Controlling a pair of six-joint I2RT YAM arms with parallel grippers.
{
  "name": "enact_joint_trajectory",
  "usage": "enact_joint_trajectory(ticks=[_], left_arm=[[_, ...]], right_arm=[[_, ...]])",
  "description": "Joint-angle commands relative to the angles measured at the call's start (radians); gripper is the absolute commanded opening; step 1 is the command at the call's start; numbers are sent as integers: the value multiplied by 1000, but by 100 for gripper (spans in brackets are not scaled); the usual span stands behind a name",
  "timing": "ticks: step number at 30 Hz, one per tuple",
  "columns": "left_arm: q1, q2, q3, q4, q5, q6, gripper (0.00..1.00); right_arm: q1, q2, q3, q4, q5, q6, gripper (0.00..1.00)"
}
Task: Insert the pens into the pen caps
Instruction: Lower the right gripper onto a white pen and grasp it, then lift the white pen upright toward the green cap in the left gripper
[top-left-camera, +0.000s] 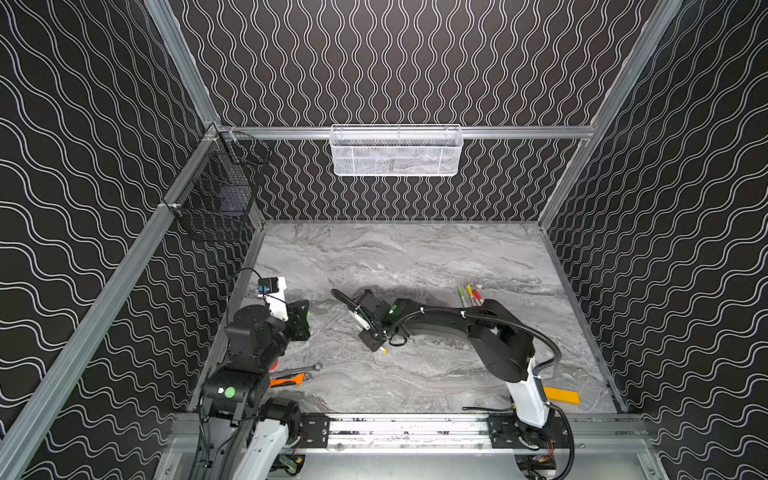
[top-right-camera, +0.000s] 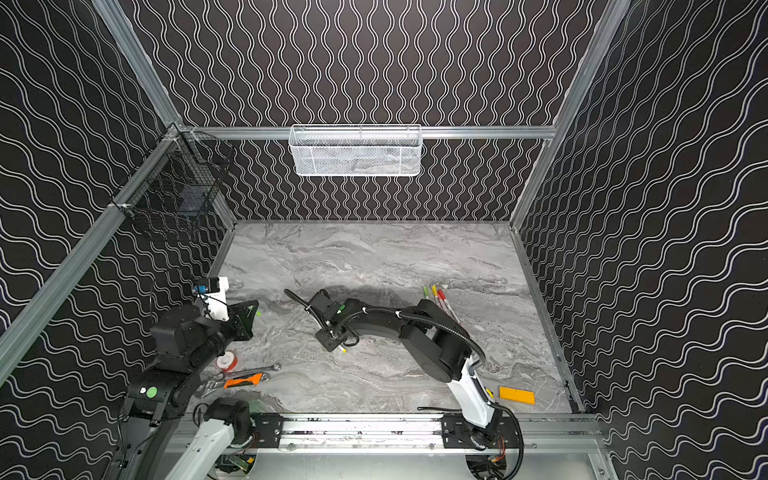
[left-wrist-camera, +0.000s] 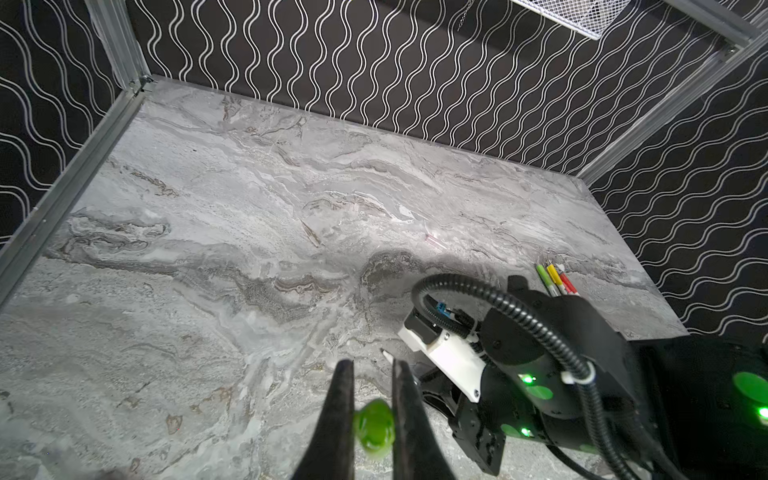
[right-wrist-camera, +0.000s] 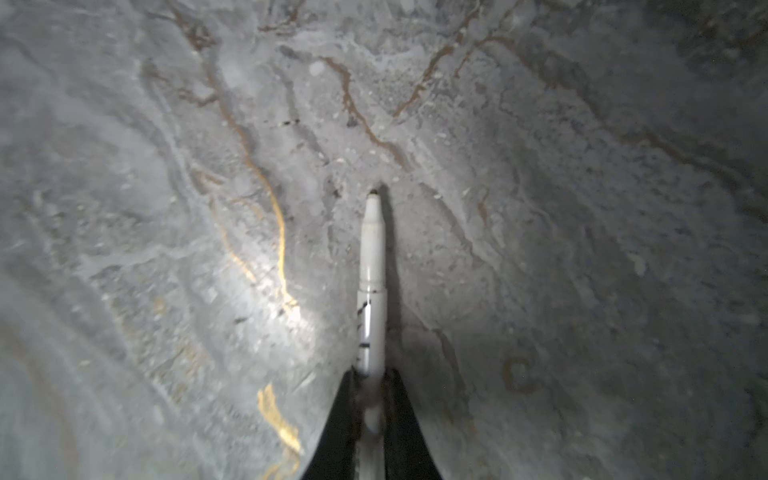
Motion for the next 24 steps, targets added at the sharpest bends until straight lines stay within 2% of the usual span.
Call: enact_joint_trajectory(ticks=[1,7,14,24], left_arm=[[2,8,-7,61,75,14,0],[2,26,-37,157,292,4,0],[3,69,-82,342,584,-76,0],[11,77,-119,495,746,-151,0]], right_arm=[[-6,-87,-48,71,-72,-45,10],[-8,-298,-233,260,-224,-126,10],[-10,-478,-396,357,-361,-213,9],[-31,-684,-562,499,-433,-204,9]])
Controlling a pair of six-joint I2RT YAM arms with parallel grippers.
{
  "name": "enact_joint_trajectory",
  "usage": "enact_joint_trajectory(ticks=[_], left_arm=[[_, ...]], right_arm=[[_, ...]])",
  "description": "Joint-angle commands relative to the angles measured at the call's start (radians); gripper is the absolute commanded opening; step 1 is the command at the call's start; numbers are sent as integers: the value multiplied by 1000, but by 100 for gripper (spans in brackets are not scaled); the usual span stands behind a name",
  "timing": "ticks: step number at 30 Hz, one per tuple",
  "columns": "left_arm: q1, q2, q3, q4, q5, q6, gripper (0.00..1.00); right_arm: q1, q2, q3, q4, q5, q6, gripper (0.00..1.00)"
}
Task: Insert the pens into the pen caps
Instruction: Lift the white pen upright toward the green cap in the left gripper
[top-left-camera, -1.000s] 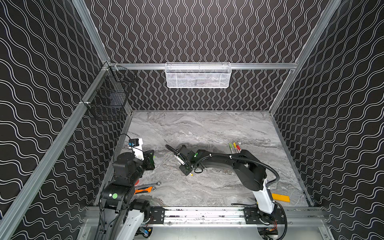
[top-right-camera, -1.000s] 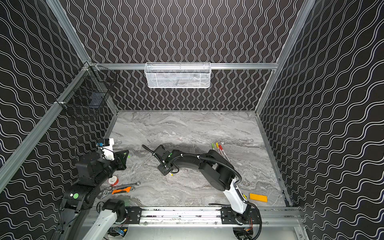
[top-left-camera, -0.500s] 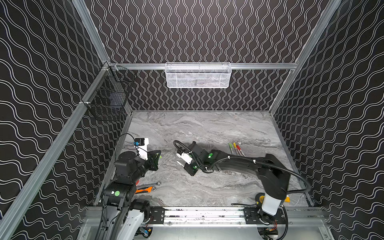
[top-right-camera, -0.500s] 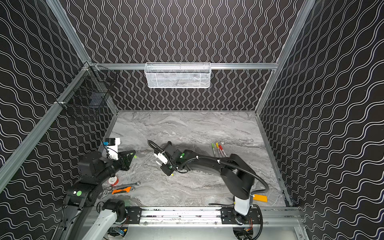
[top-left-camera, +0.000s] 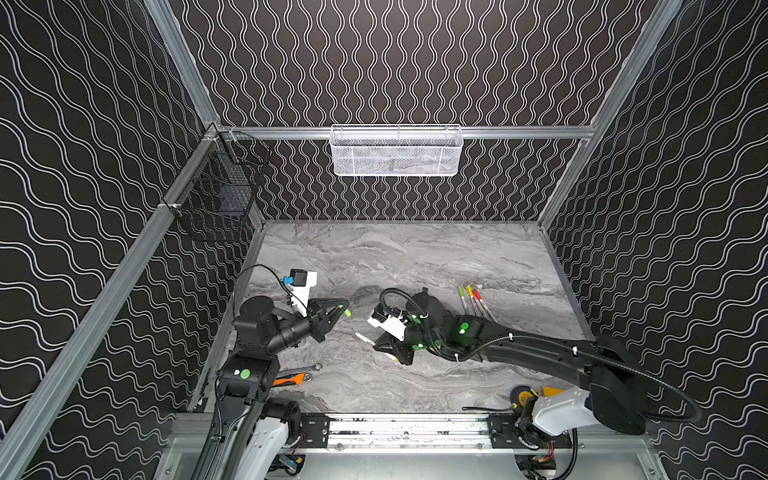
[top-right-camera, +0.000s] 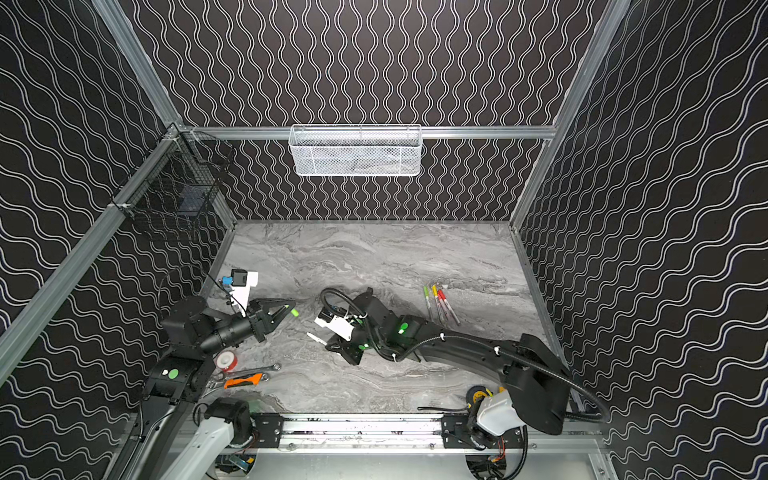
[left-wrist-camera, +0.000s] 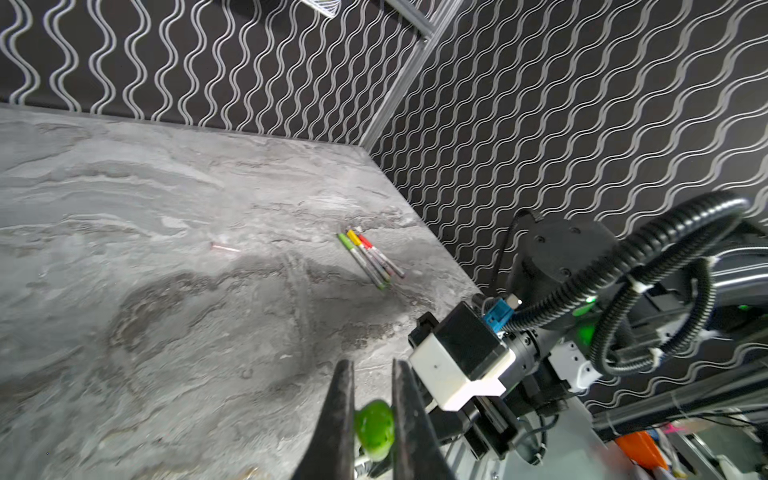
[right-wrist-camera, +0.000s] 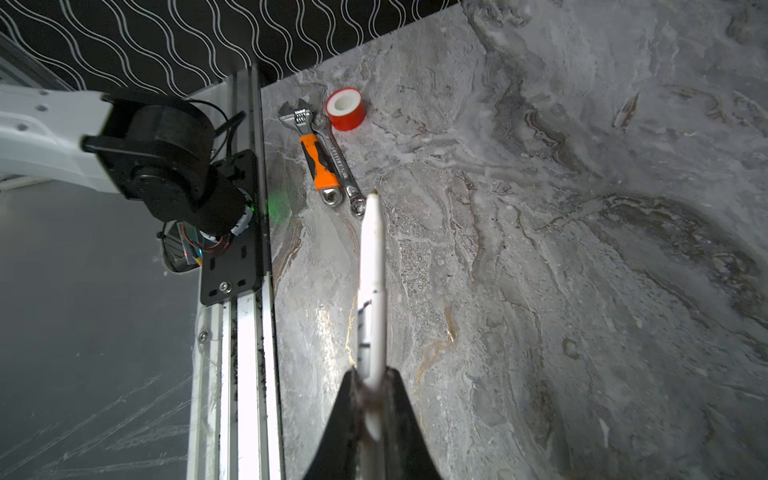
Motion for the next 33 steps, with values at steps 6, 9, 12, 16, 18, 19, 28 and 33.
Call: enact_joint_trajectory(ticks=[6,9,12,16,18,19,28,33], left_arm=[[7,23,-33,221,193,-106,0],[7,34,-40,260,231,-127,0],[7,39,-44,272,245,-135,0],[7,37,-37,245,236,-118,0],[9,36,-37,240,235,-116,0],[8,36,-37,241,234,-116,0],[8,37,-41,257,240,-124,0],[8,36,-46,272,263,-134,0]], right_arm=[[-27,-113,-55,171,-68,17,9],[-34,-130,-65,195,-74,21,9],[-35,-134,-59,202,-84,21,9],[-36,-144,-55,221,-102,19,9],[-36,-149,-57,225,-105,18,9],[-36,-152,-57,227,-105,18,9],[-36,-163,-56,236,-120,15,9],[-36,-159,-44,252,-128,18,9]])
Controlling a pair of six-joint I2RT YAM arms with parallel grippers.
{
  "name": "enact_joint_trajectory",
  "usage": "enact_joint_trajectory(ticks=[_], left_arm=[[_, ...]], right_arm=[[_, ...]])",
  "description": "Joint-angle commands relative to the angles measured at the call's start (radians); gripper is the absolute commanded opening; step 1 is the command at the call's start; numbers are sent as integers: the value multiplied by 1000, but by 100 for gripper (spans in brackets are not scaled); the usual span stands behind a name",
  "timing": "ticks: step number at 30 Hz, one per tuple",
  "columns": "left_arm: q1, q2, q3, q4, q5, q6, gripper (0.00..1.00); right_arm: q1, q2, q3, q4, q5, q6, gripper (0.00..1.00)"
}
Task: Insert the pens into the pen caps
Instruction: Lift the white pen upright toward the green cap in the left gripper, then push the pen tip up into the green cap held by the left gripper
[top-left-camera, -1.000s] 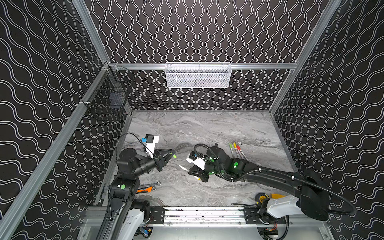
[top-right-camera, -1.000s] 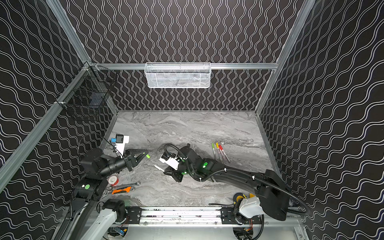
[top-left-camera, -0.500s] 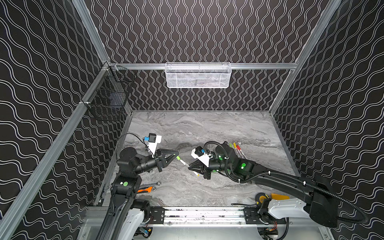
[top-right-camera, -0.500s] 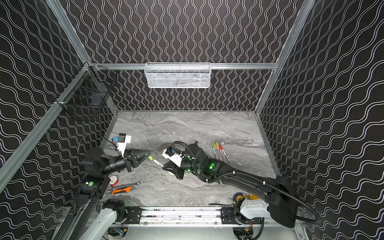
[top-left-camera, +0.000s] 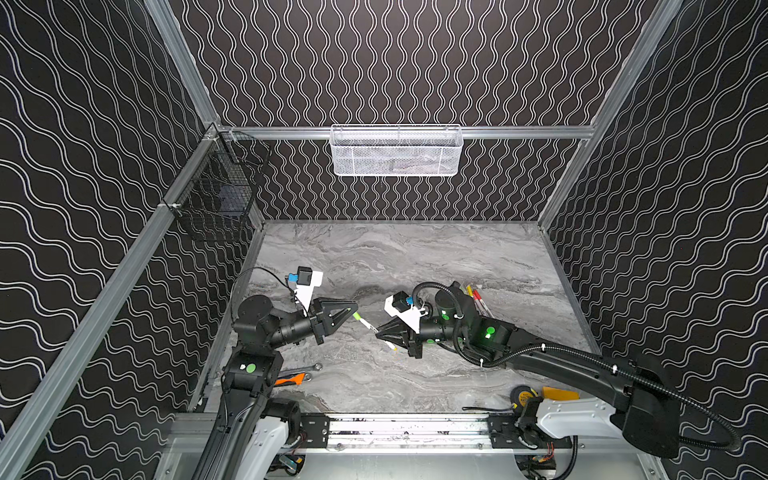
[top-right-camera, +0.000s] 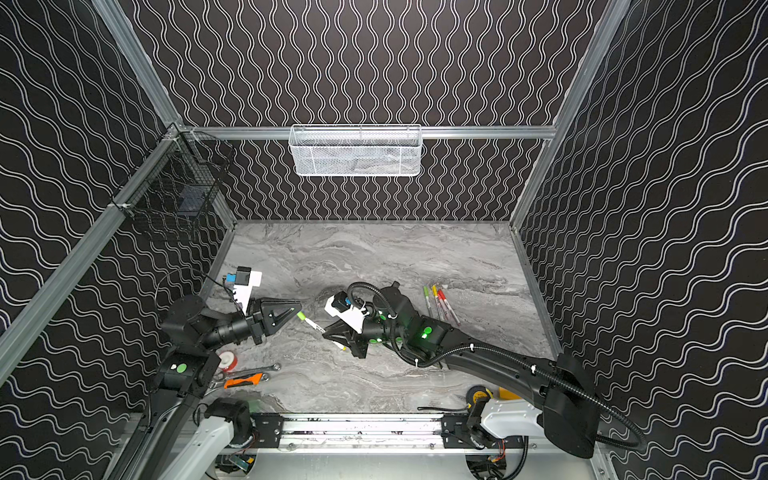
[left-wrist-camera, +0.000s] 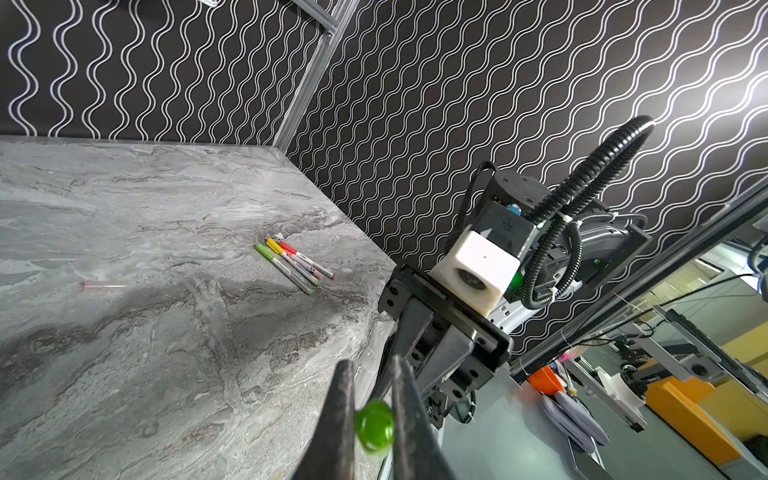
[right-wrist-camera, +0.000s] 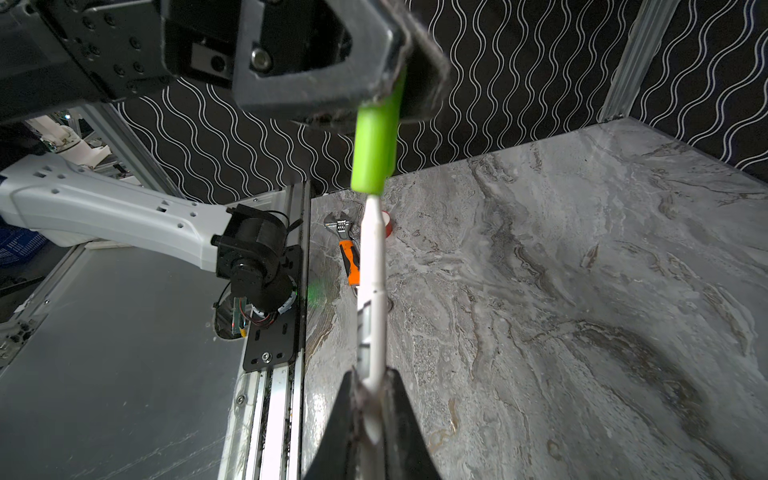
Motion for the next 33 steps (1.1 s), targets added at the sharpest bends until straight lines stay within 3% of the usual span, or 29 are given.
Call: enact_joint_trajectory(ticks=[1,16,25,30,33], left_arm=[[2,2,-2,40,26,-10,0],[2,5,-12,73,48,-33,0],[3,6,23,-27,28,41,1],[2,11,36,-17,34,32,16],[2,14,34,14,33,3,48]], right_arm=[[0,0,17,56,-20,-8,9],[0,31,63,137,-19,4,9],[1,67,102,187,-18,8,9],[0,94,117,224,-40,35,9],[0,105,118,252,-45,67,9]])
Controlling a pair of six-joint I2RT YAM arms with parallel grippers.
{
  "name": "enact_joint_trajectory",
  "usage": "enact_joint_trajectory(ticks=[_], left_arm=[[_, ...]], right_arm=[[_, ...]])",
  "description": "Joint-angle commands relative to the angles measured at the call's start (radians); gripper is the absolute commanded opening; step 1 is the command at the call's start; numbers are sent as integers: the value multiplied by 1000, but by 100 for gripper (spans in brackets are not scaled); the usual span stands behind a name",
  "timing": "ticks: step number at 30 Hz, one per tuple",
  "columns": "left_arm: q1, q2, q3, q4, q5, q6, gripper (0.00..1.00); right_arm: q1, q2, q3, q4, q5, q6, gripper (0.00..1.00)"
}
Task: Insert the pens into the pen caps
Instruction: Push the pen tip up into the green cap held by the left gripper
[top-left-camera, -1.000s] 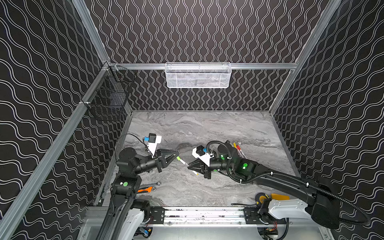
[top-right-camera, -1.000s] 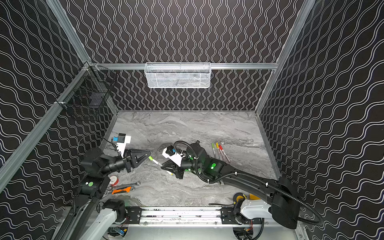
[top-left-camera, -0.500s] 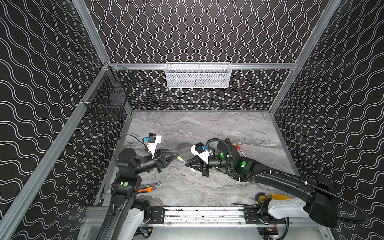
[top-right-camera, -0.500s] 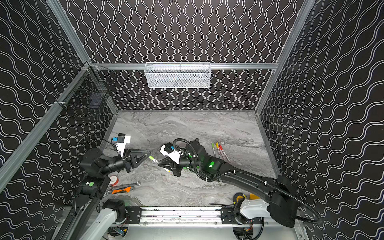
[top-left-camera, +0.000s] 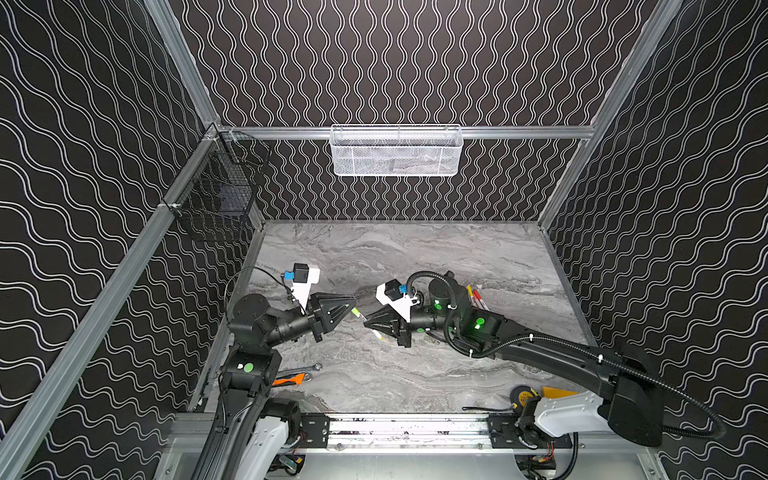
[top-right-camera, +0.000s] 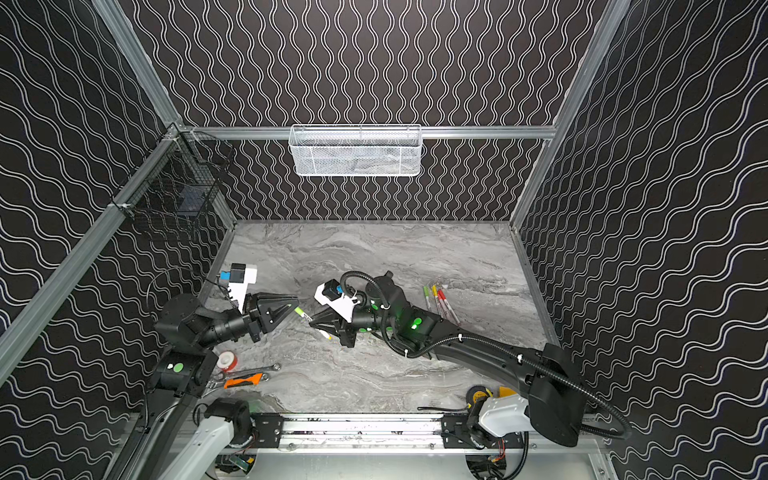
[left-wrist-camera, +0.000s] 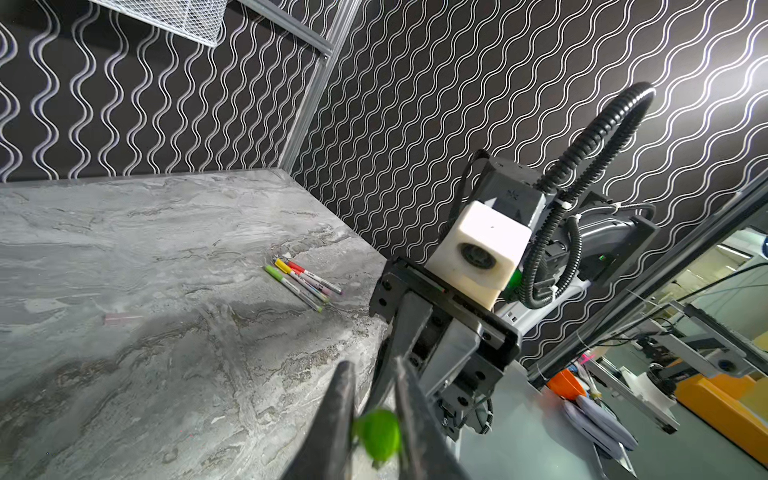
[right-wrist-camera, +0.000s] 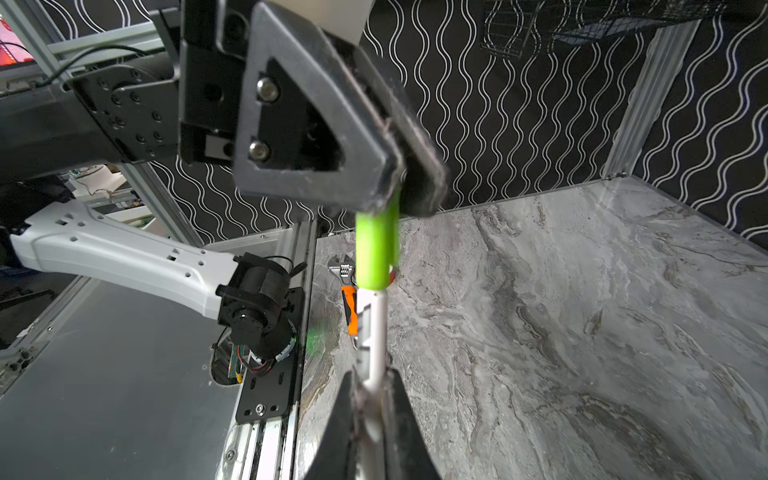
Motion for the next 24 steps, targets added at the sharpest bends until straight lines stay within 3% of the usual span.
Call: enact_joint_trajectory(ticks=[1,4,6,13,16,24], left_arm=[[0,2,0,33,27,-43,62],[1,-20,-3,63,-16,-70,87],[0,-23,-6,90,-32,-84,98],[-2,21,-69,413,3,-261,98],[-7,44,-69,450,11,-272,98],[-55,111,-55,515,-3,-264,89]], right_arm=[[-1,7,35,122,-8,42,9],[-12,6,48,138,-23,92,9],[-21,-7,39,172,-30,138,9],[-105,-20,64,247,-113,434,10],[-133,-19,68,286,-156,535,10],[-138,-14,81,325,-194,626,11]])
